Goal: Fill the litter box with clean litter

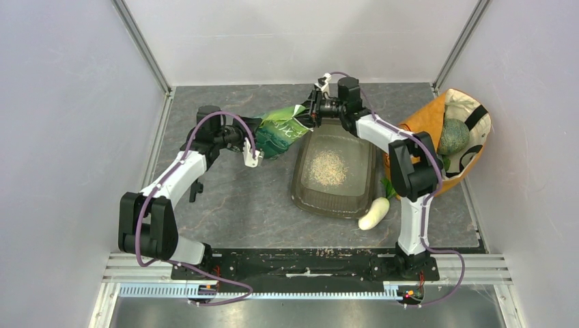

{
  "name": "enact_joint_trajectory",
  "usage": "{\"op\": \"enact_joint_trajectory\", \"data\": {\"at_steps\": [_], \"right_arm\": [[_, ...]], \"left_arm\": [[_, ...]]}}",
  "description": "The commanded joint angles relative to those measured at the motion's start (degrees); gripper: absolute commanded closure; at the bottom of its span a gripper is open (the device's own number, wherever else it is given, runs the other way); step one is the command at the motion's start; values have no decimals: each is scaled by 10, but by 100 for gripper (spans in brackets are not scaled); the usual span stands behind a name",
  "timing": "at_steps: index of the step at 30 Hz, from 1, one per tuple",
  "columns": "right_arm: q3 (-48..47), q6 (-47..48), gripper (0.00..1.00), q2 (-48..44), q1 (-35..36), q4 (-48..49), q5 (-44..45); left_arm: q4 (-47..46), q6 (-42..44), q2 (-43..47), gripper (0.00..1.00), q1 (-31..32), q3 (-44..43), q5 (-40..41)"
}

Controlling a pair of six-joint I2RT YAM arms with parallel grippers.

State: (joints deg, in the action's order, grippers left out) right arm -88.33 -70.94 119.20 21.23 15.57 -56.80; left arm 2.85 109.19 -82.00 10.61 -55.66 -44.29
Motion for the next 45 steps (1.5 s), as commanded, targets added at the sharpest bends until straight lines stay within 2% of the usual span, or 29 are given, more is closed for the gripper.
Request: {"op": "enact_joint_trajectory", "data": {"at_steps": [1,6,8,11,14,17,21,28,32,45], "right_arm": [[23,24,100,-100,-22,1,-48],[42,86,100,-136,-45,-85,-42],[-10,217,100,-141,-44,-287,0],[-122,339,100,-120,-40,-485,86],[-219,393,100,-95,-31,-621,167],[-305,441,100,-74,-6,-695,248],[-353,455,100,-37,17,-734,303],[-341,479,100,-4,30,-770,350],[-369,479,100,27,43,-776,391],[-370,449,100,95,80,-731,325]], "left_arm": [[-43,5,2,98,-7,-25,-25],[-43,6,-3,98,-14,-27,-25],[-43,10,-4,98,-15,-28,-28],[-43,13,-3,98,-15,-29,-36],[-40,24,-1,98,-15,-28,-42],[-38,26,3,98,-15,-29,-45],[-32,45,6,98,-14,-28,-51],[-31,52,5,98,-13,-32,-55],[-31,64,7,98,-11,-28,-63],[-31,76,-4,98,0,-27,-57]]}}
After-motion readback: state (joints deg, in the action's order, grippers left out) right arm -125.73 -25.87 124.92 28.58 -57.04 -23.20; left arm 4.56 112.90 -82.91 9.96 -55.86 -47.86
